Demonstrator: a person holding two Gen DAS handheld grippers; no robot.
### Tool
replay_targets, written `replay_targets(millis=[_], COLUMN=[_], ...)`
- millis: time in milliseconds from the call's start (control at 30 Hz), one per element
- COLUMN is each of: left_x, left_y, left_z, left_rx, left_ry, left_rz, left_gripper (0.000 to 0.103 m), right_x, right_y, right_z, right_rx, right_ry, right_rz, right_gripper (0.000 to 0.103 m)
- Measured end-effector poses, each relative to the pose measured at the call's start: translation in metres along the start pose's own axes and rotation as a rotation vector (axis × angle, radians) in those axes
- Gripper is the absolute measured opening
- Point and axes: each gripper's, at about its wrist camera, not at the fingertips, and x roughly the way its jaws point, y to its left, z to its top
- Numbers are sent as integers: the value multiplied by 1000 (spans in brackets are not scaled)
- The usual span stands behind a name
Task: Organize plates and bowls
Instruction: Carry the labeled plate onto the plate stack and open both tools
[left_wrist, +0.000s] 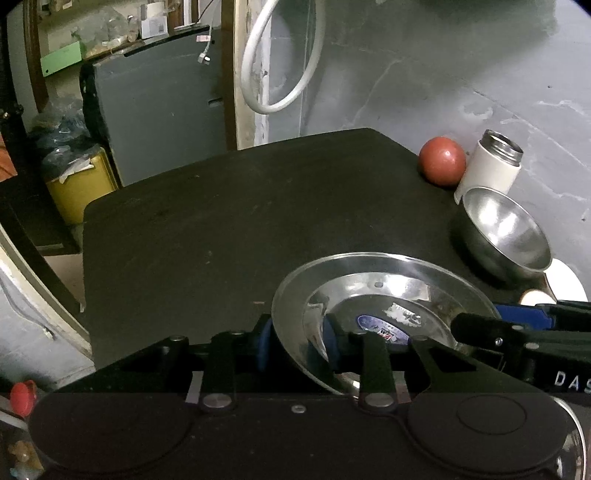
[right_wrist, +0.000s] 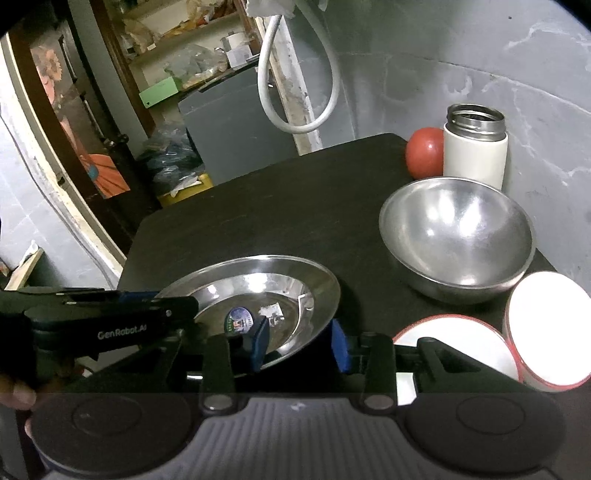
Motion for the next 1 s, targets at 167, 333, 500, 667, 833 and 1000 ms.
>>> replay_targets(millis=[167, 333, 500, 667, 833, 1000], left_x=[-10, -24, -49, -72, -93, -106], left_y=[-2, -7, -17, -28, -44, -62], left_z=[-10, -15, -19, -30, -46, -65], left_rx=[-1, -1, 18, 21, 35, 60], left_ry=[-10, -35, -77, -91, -89, -63], left_rz=[1, 15, 20, 0, -23, -54], left_gripper=[29, 29, 29, 29, 29, 28], right_x=[-8, -20, -44, -71, -98, -121], right_y=[-1, 3, 2, -2, -7, -19], right_z=[-4, -8, -16, -26, -43, -66], right_rx=[0, -15, -36, -51, -68, -57], right_ry=[-8, -26, -49, -60, -44, -10], right_rz=[19, 31, 44, 53, 51, 46], right_gripper=[36, 36, 36, 36, 35, 34])
